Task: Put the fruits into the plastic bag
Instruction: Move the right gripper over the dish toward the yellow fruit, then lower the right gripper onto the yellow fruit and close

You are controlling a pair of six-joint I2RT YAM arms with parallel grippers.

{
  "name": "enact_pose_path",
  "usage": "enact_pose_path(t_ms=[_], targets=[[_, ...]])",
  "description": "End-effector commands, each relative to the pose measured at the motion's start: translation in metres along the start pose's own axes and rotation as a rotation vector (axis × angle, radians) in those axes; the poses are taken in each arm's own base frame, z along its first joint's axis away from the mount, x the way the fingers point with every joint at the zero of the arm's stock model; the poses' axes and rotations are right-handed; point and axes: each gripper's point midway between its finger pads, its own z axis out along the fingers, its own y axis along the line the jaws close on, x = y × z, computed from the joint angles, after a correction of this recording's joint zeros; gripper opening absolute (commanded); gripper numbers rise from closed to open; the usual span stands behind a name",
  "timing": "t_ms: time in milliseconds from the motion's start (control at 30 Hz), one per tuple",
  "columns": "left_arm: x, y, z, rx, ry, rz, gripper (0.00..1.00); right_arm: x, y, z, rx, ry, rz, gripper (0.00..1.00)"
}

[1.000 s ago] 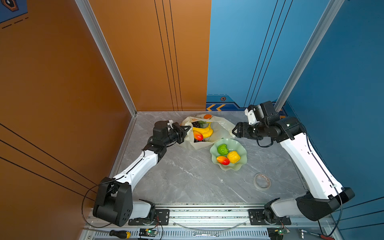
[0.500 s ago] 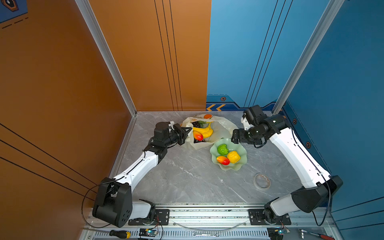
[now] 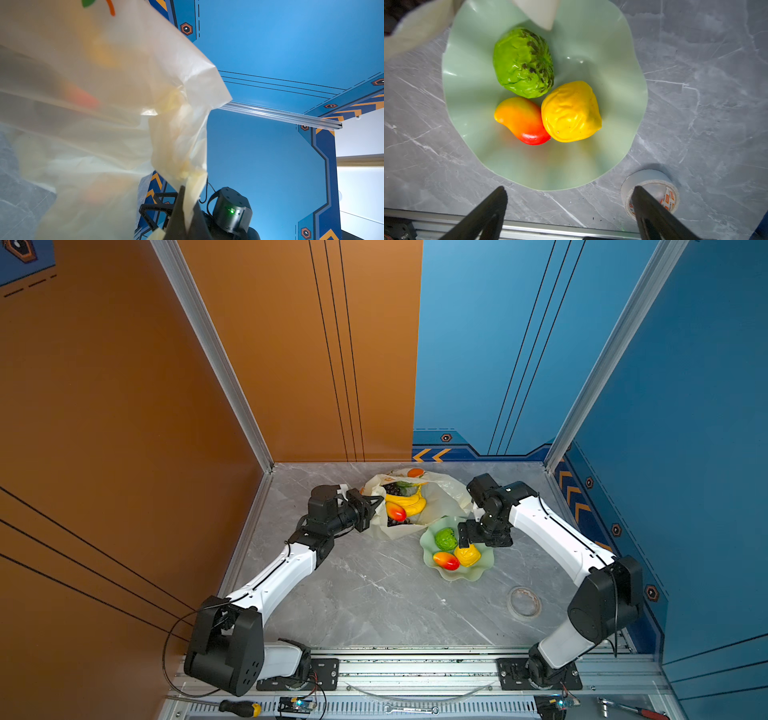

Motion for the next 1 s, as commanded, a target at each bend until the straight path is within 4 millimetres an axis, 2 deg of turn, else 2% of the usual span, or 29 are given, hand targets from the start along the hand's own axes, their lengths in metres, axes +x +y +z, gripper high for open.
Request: enact_pose_path(t_ms=[0,367,967], targets=[[0.003,0.000,-0.003,0.000,-0.006,0.024,0.00,-0.005,0.001,0.016,-0.006,0.004,-0.010,0.91],[0.004,0.005,-0.004,-0.005,-0.009,0.020,0.00,-0.003,-0.001,0.053,0.025,0.071,-0.025,0.89],[0.003,0.007,-0.001,-0.013,-0.009,0.013,0.00,-0.015,-0.007,0.082,0.084,0.088,-0.041,0.81]])
